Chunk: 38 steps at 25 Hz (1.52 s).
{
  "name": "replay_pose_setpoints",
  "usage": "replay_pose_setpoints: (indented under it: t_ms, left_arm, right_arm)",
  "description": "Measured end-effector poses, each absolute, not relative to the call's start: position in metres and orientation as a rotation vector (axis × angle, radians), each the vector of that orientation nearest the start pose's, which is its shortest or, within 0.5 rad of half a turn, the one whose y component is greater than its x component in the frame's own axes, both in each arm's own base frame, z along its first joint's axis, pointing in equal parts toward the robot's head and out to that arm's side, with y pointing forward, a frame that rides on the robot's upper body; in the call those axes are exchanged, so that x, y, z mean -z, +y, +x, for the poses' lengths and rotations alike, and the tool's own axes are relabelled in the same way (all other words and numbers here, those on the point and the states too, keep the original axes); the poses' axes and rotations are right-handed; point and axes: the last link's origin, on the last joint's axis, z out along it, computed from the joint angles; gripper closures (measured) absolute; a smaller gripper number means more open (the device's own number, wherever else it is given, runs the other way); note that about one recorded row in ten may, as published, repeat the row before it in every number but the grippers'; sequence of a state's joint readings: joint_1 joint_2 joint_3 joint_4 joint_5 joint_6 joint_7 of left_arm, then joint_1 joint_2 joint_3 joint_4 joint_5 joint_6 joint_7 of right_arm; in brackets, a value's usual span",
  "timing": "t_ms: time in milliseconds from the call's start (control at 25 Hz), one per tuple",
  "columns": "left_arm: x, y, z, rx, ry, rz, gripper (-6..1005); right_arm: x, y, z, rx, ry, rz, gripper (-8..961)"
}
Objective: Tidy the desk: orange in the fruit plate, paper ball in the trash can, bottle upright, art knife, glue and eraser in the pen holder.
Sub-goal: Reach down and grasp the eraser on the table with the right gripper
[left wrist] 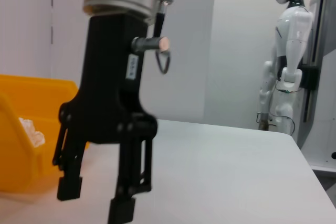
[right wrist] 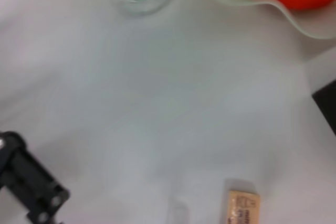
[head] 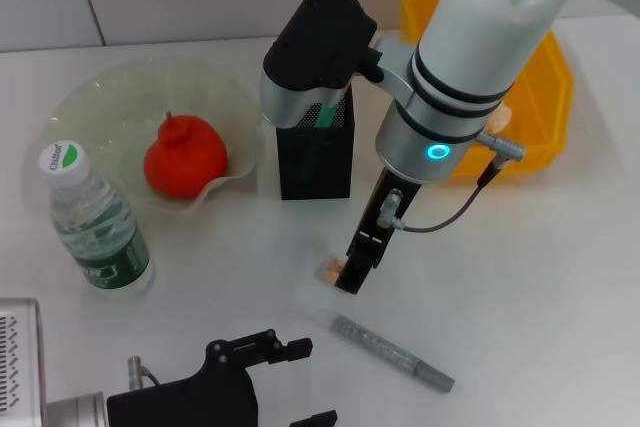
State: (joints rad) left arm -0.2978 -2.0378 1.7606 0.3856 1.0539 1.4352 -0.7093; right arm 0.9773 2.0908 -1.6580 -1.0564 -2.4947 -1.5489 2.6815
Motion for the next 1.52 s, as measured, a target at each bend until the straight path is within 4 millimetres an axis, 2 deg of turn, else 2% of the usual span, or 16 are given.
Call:
replay_pose_setpoints:
  t_ms: [200,720,1520]
  left_arm:
    - [0.093,0.216,-0.274,0.896,-0.199,-2.869,304]
    - [0.095,0.216,-0.271,0.897,-0.165,-2.9,304]
    - [0.094,0.21,-0.274,0.899,-0.158,-2.918,304]
  right_arm:
    - [0.082,0.364,0.104,0.812,0.69,-2.738,178]
    - [0.1,0.363,0.106,0.793,0.715,-2.73,187]
    - [0.114,0.363,0.115,0.774,0.75,-2.712,210]
